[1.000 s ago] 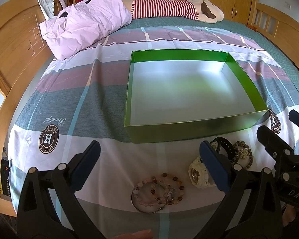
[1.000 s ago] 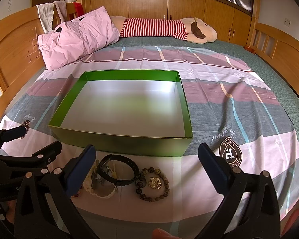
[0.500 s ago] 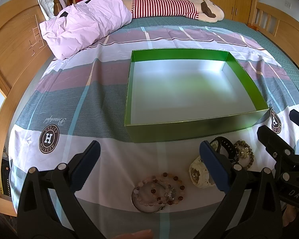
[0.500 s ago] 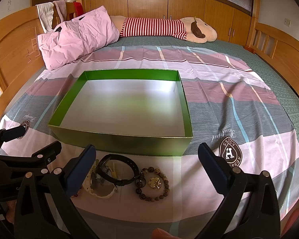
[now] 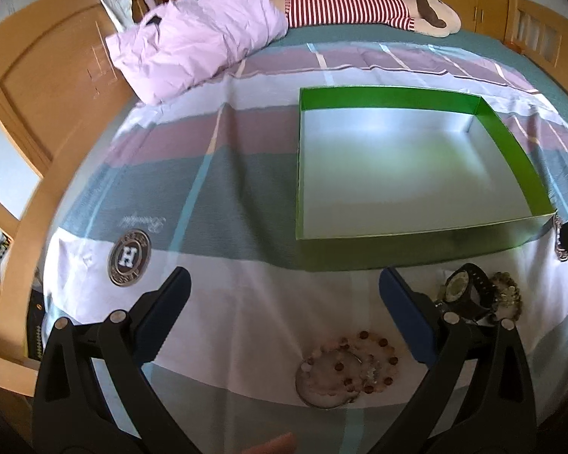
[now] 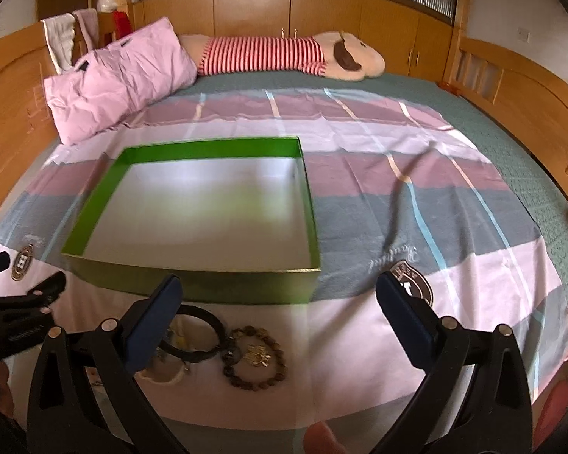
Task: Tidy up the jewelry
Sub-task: 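Move the left tool to the cream watch while the right tool reaches the black watch, then close the left tool on the cream watch while the right tool grasps the black watch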
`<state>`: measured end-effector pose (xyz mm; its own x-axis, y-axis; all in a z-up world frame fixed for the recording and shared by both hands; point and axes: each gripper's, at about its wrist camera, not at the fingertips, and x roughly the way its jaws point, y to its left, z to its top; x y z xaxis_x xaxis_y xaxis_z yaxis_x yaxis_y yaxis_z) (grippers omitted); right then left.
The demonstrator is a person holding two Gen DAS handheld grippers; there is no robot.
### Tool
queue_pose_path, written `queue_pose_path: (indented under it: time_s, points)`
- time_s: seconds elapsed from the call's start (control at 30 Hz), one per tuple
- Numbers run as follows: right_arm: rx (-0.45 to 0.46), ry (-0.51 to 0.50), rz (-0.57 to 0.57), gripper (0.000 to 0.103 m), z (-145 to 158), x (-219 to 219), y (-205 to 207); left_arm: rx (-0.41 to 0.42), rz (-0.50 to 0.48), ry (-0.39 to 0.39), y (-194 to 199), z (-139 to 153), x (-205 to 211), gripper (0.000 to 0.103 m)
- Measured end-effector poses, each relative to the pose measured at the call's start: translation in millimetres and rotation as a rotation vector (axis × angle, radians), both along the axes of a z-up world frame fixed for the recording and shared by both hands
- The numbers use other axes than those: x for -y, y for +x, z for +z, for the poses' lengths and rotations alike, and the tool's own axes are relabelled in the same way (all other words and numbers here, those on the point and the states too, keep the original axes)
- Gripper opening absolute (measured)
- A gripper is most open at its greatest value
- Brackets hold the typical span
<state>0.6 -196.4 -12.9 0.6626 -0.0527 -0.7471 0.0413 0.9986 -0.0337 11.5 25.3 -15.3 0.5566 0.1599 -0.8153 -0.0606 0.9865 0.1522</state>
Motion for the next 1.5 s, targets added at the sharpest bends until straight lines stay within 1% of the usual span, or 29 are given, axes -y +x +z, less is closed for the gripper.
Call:
queue_pose_path:
  time_s: [0.07,0.1,0.13,0.17,0.2,0.27,0.37,0.4,0.47,0.5,0.6,0.67,0.73,0.83,0.9,1.03,1.13,1.2,1.27,1.37,1.4,1.43,1.5]
  points:
    - [-0.023,-0.024,0.005,0.102,-6,-2,1,-0.017,0.002,-0.017,0,-1,-2,0.101]
    - [-0.034,-0.029,0.007,0.102,-8,-4,2,-0.028,0.002,-0.039,-1,-2,-6,0.101]
    - [-0.047,-0.025,0.021,0.099,-11,-5,3,-0.041,-0.003,-0.064,-2,-4,-10,0.101]
    - [-0.060,-0.020,0.029,0.093,-14,-6,4,-0.047,-0.003,-0.084,-3,-5,-16,0.100]
    - [-0.067,-0.012,0.032,0.089,-15,-6,5,-0.048,0.004,-0.100,-4,-6,-22,0.099]
    - [-0.092,0.034,0.045,0.068,-19,-5,6,-0.052,0.041,-0.140,-3,-5,-38,0.093]
    - [-0.149,0.114,0.111,0.052,-29,-12,8,-0.058,0.100,-0.200,-1,-3,-60,0.085]
    - [-0.163,0.118,0.131,0.050,-32,-18,8,-0.062,0.112,-0.223,-1,-3,-66,0.084]
    - [-0.183,0.102,0.173,0.050,-40,-31,9,-0.080,0.113,-0.261,0,-5,-70,0.084]
    - [-0.192,0.098,0.192,0.050,-43,-37,10,-0.102,0.100,-0.276,0,-8,-69,0.084]
    - [-0.223,0.097,0.250,0.050,-55,-52,13,-0.170,0.037,-0.307,2,-21,-55,0.084]
    - [-0.243,0.092,0.287,0.047,-62,-62,14,-0.200,0.002,-0.319,1,-26,-45,0.085]
    - [-0.242,0.081,0.310,0.044,-62,-68,12,-0.214,-0.016,-0.302,1,-30,-38,0.085]
    - [-0.233,0.061,0.336,0.044,-60,-73,10,-0.238,-0.052,-0.280,2,-34,-28,0.085]
    - [-0.243,0.037,0.306,0.044,-64,-69,13,-0.253,-0.090,-0.291,2,-37,-20,0.086]
    - [-0.257,0.030,0.223,0.041,-71,-52,22,-0.279,-0.198,-0.305,-4,-42,4,0.086]
    - [-0.253,0.054,0.187,0.041,-71,-41,26,-0.273,-0.264,-0.314,-8,-42,21,0.087]
    - [-0.247,0.054,0.170,0.041,-71,-36,28,-0.269,-0.292,-0.311,-10,-45,31,0.089]
    - [-0.241,0.050,0.164,0.041,-71,-34,29,-0.271,-0.306,-0.299,-11,-52,40,0.089]
    - [-0.239,0.061,0.167,0.041,-70,-33,29,-0.287,-0.299,-0.242,-7,-63,46,0.089]
    - [-0.237,0.064,0.167,0.041,-70,-32,28,-0.289,-0.291,-0.235,-5,-65,45,0.089]
    - [-0.236,0.066,0.167,0.041,-70,-31,28,-0.289,-0.283,-0.253,-2,-65,41,0.089]
    - [-0.233,0.072,0.164,0.041,-68,-28,26,-0.269,-0.236,-0.249,2,-61,28,0.089]
